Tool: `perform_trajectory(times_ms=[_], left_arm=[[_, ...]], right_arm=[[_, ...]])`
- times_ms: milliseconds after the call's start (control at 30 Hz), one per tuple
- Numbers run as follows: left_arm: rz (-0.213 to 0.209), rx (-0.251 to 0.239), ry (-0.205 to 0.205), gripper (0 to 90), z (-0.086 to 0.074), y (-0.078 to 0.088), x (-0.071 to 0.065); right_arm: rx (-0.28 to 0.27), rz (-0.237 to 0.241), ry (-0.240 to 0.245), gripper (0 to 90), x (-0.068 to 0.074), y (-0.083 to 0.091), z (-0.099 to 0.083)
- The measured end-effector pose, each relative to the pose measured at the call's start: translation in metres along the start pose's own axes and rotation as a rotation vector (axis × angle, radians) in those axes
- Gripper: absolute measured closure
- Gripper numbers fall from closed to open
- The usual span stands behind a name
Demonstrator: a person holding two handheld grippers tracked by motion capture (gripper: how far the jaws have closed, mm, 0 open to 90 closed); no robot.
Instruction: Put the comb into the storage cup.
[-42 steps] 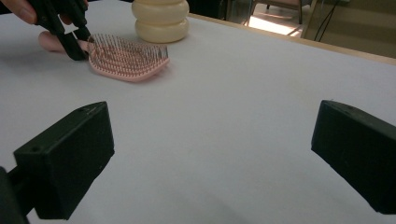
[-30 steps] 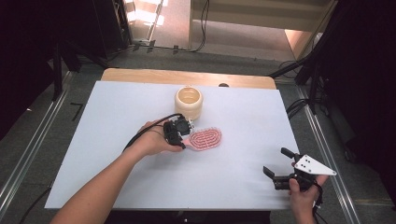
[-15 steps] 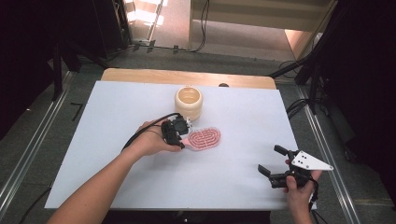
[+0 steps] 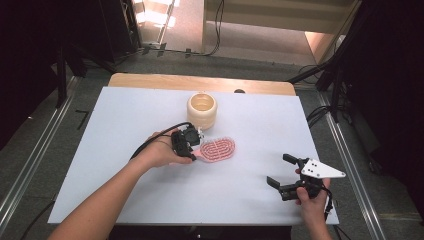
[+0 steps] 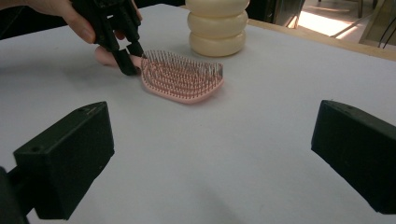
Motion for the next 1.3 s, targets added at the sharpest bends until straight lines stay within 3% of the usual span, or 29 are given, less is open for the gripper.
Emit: perform_trajectory(times_ms=[133,167,267,367,500,800,1100,1233,1300], left_arm=[[-0.018,-0.004,0.017,67.1,0.000,-0.001,0.001],[-0.040,-0.006,0.019,63.8,0.001,-0.001,0.002],[-0.042,-0.004,0.023,62.1,0.002,-0.001,0.002],[-0.011,-0.005,0.032,60.8,0.005,0.000,0.002],[-0.016,-0.013,0.031,61.0,0.012,-0.001,0.002],[0.001,0.013,-0.008,69.0,0.018,-0.002,-0.003],[0.053,0.035,-0.031,70.8,0.020,-0.001,-0.010],[0.053,0.023,-0.039,70.9,0.019,-0.001,-0.011],[0.035,0.016,-0.021,70.9,0.017,0.000,-0.010]], right_arm=[[-0.007,0.002,-0.005,0.0,-0.001,0.001,-0.002],[-0.007,0.003,-0.006,0.0,-0.002,0.002,-0.002],[-0.011,0.002,-0.004,0.0,-0.003,0.001,-0.002],[-0.007,0.003,-0.001,0.0,-0.002,0.000,-0.002],[0.001,0.003,0.005,0.0,-0.001,-0.001,-0.002],[0.000,0.000,0.007,0.0,0.000,-0.001,-0.002],[0.004,0.001,0.004,0.0,0.002,-0.003,0.000],[0.007,0.000,0.002,0.0,0.001,-0.003,0.001],[0.005,0.001,-0.002,0.0,0.001,-0.003,0.001]])
Point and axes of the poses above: each handheld gripper's, and its own axes: y roughly backward along the jaws, z roughly out of its top, x roughly to its left, the point moved 3 cm from there along -y, roughly forward along the jaws, and after that the axes turned 11 degrees about x, right-handed, at the moved point
